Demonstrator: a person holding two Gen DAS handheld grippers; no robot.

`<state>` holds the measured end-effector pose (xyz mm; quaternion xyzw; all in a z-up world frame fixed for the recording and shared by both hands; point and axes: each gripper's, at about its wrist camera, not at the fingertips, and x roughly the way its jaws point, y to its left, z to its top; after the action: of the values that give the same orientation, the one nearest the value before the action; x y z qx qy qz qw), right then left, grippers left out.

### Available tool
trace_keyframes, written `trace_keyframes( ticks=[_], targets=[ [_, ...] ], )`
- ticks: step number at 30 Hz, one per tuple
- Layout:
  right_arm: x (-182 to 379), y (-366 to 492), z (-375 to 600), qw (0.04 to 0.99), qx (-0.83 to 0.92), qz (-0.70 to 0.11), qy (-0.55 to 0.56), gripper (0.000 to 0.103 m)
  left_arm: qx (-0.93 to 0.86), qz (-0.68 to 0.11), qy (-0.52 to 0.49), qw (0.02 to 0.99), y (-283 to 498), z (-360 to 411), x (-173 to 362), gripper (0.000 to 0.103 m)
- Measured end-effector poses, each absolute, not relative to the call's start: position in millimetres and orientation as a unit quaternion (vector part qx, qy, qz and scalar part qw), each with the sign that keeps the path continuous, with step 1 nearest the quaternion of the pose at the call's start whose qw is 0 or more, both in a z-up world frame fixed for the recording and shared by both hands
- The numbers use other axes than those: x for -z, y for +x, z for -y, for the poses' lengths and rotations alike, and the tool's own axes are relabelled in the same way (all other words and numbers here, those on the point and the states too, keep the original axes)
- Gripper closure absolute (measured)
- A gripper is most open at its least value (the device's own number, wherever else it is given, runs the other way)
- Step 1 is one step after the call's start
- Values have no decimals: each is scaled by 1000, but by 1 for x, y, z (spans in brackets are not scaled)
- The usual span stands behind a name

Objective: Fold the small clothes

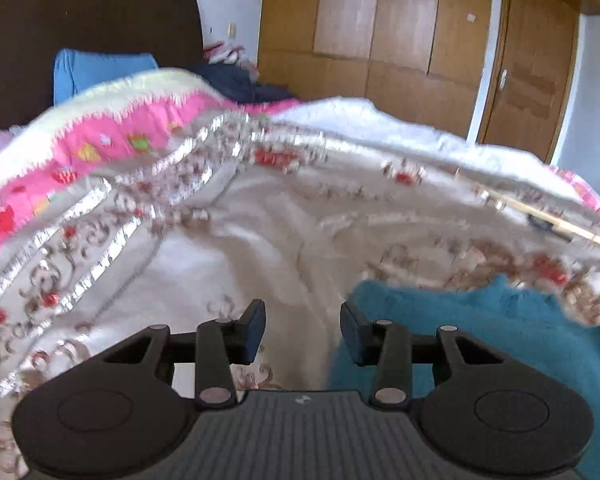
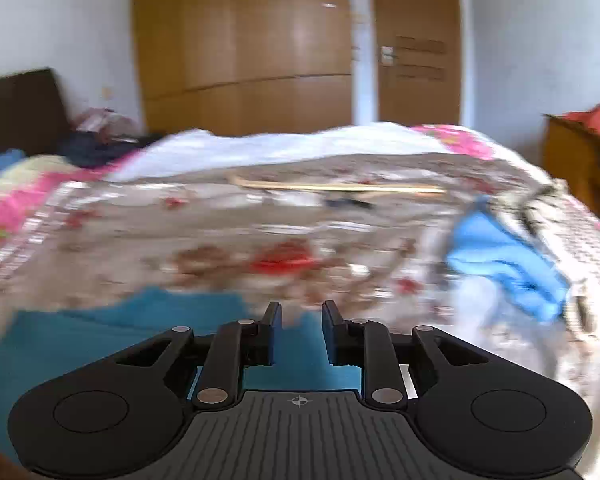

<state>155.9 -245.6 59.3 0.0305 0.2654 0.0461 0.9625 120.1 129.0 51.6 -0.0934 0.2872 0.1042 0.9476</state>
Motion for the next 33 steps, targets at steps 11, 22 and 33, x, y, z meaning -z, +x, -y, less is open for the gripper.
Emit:
trace_keyframes(
  ticks=[11,22,33],
  targets=[
    [8,182,213,927,-95,-362,35,77,-12,-354,-41,934,151,-75,-5,50],
    [14,195,208,932,-100,-346,28,72,-9,-320,-15,947,149,-58,-20,51],
    [0,171,189,931,-155,-326,54,71,-3,-312,-31,950,141,-61,-20,50]
  ],
)
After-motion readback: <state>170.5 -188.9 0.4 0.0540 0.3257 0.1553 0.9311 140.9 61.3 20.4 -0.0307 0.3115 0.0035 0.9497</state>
